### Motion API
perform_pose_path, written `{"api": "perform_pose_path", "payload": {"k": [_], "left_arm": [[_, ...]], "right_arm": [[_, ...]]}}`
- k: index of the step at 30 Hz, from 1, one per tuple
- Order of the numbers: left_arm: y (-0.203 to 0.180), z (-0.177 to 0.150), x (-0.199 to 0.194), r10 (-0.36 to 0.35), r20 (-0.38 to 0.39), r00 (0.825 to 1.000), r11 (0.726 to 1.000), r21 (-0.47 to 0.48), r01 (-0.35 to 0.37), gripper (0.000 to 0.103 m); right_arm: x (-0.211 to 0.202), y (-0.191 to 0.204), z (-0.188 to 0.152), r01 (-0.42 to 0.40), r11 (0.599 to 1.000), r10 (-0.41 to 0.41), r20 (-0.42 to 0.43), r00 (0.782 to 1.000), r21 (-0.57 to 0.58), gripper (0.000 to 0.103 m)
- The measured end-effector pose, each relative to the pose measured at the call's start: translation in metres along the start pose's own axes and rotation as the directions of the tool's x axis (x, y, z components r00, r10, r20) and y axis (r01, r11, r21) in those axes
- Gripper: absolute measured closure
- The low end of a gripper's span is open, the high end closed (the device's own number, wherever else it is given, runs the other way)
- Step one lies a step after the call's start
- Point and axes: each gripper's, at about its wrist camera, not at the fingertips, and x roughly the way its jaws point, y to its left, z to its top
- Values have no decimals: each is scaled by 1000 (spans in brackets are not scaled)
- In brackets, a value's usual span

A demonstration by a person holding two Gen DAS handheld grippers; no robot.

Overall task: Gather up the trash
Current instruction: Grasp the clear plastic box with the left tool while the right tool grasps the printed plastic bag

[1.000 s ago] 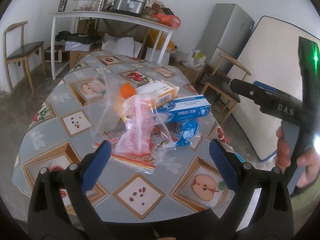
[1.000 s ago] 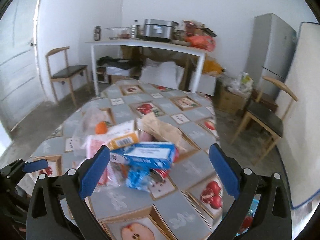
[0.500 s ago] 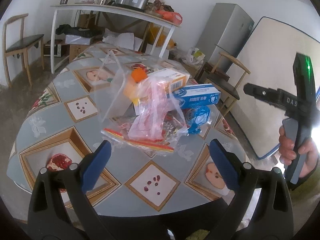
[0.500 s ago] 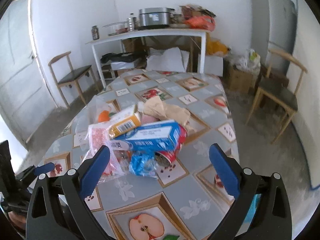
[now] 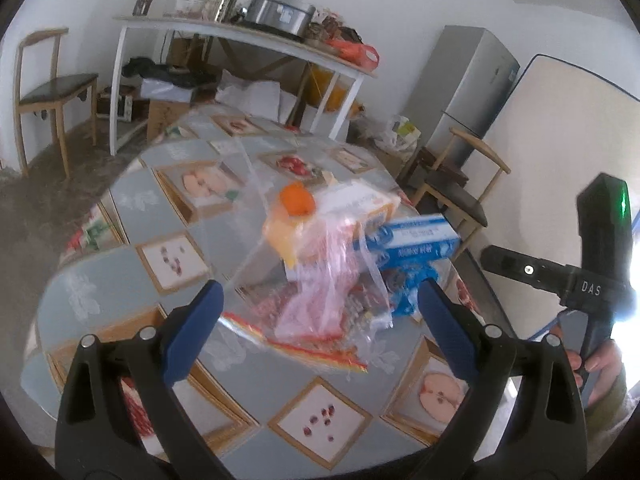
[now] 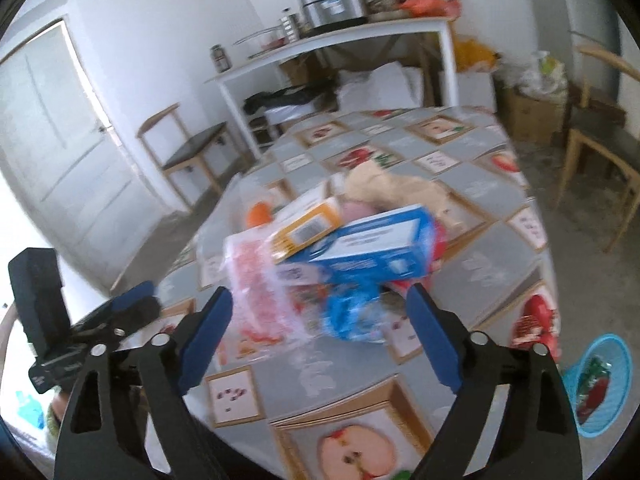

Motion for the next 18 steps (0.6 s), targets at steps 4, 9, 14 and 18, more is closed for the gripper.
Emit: {"api": "perform_pose_path", "payload": {"k": [4,9,14,18], "left_arm": [[4,-20,11,-4,-82,997,999,-39,1,29],[15,-34,15,-39,-115,993,992,-121,25,39],[23,-40,20,-61,-130,990,988,-151,41,48],[31,-45,24,-89,-149,985,981,-186,61,57]], "right_arm": [[20,22,-1,-64,996,60,-68,996,-62,22],[49,41,6,-51,994,37,-133,990,-100,22],[78,52,14,-26,997,11,-193,981,-76,22],[97,61,14,27,996,-44,-227,973,-79,22]]}}
